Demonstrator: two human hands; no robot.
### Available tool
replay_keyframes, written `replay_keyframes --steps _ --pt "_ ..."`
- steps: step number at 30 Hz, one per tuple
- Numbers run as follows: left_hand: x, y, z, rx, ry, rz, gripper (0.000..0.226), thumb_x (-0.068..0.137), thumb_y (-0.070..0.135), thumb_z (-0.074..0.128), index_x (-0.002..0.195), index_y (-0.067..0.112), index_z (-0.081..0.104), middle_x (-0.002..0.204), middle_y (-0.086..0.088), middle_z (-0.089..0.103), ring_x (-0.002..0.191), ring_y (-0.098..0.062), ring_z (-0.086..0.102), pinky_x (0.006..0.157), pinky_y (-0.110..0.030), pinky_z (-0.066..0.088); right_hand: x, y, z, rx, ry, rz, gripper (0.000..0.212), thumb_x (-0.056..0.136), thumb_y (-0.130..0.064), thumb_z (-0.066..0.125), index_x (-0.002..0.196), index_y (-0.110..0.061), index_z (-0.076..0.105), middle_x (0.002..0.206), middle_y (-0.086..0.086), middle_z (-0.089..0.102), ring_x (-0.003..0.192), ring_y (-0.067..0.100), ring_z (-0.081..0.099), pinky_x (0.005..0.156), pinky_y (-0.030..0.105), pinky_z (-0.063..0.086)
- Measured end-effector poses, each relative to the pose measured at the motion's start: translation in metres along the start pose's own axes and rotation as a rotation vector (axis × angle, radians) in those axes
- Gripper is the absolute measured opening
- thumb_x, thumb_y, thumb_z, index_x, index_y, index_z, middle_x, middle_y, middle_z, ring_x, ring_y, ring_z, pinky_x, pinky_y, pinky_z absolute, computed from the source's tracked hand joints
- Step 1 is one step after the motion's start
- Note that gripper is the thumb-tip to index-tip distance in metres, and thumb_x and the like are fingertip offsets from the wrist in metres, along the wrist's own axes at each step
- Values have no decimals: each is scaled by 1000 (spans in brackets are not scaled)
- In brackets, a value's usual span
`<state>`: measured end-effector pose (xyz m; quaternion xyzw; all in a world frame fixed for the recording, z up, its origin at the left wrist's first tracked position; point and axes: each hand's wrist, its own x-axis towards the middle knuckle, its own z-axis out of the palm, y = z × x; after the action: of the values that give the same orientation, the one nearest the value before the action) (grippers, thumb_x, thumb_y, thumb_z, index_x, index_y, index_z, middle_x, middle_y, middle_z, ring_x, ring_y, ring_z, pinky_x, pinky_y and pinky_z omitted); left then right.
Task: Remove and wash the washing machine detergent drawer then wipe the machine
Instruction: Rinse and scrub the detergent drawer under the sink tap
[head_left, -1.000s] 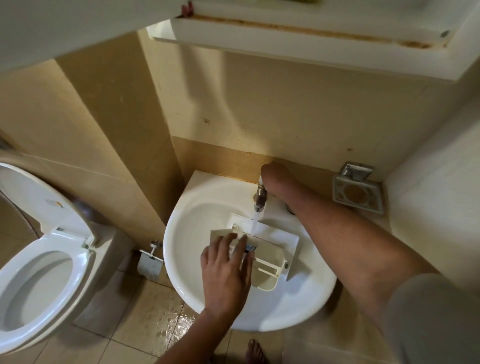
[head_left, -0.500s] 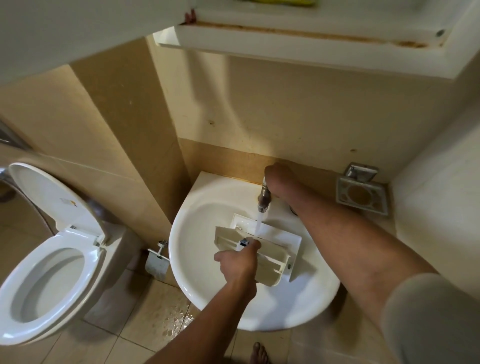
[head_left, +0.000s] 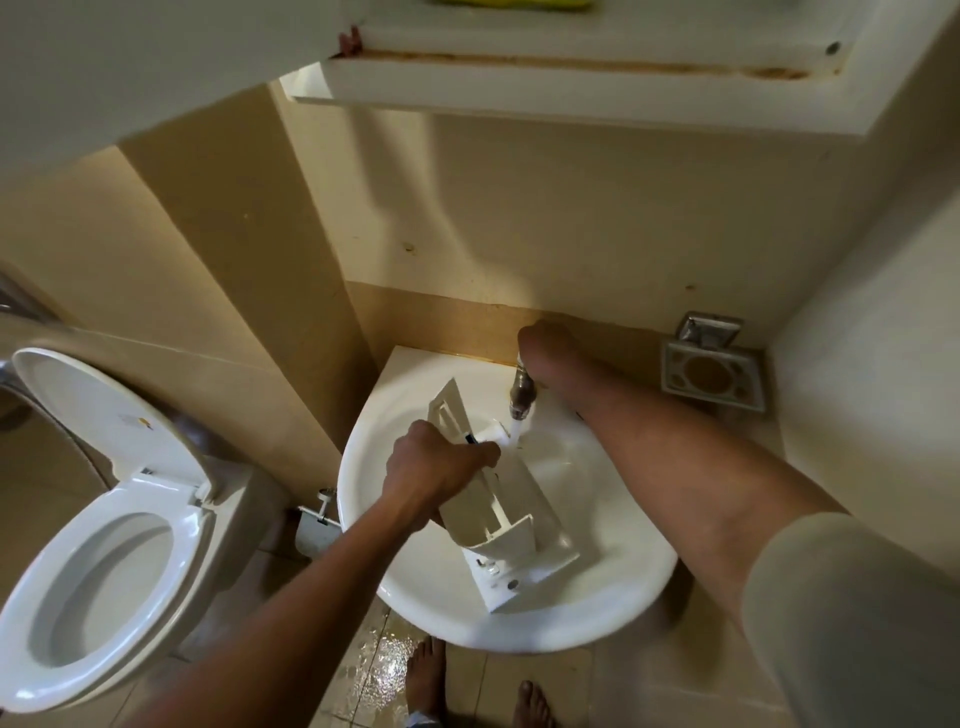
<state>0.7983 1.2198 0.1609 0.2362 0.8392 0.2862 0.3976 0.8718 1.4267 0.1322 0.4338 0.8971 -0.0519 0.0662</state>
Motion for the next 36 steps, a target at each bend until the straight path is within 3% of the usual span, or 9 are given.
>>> replay_keyframes --steps 4,7,13,17,25,31,36 --pt "-8 4 3 246 -13 170 76 63 51 82 124 17 52 110 -4 65 93 -27 66 77 -46 63 0 -2 -1 -4 -8 10 20 93 -10 58 110 -2 66 115 14 64 104 28 64 85 31 50" --pt "-12 2 13 378 -51 259 77 64 52 83 126 19 51 111 -3 66 94 -24 65 81 -44 61 0 -2 -1 -6 2 11 20 93 -9 57 110 -2 66 115 14 64 105 28 64 84 31 50" --pt "-19 3 22 561 -69 354 69 69 50 81 122 18 52 104 -2 64 89 -23 64 78 -41 60 1 -2 0 -4 12 1 16 92 -9 58 104 -3 68 111 14 66 101 29 65 79 30 49" --pt "-32 -3 25 692 -18 446 62 75 47 80 119 17 47 98 -1 62 82 -22 61 67 -34 53 3 0 0 22 0 -1 16 92 -7 58 104 -2 67 110 14 66 100 28 65 77 29 48" --pt "-44 -4 36 914 -12 593 54 81 33 73 120 14 42 109 -7 66 87 -32 65 63 -32 35 6 2 1 43 -20 7 15 92 -7 56 101 -2 67 107 13 65 97 27 65 78 29 49" --pt "-44 -2 43 1041 -45 706 59 83 23 72 131 11 40 117 -9 64 95 -35 65 66 -35 37 6 2 2 56 -11 -5 17 91 -6 56 102 -1 68 109 15 65 98 28 65 82 31 51" --pt "-39 -3 52 1180 -65 844 50 91 10 61 136 8 39 124 -11 62 106 -37 64 70 -38 36 6 3 2 41 1 -14 19 92 -4 55 107 -1 67 112 15 65 102 29 64 84 31 50"
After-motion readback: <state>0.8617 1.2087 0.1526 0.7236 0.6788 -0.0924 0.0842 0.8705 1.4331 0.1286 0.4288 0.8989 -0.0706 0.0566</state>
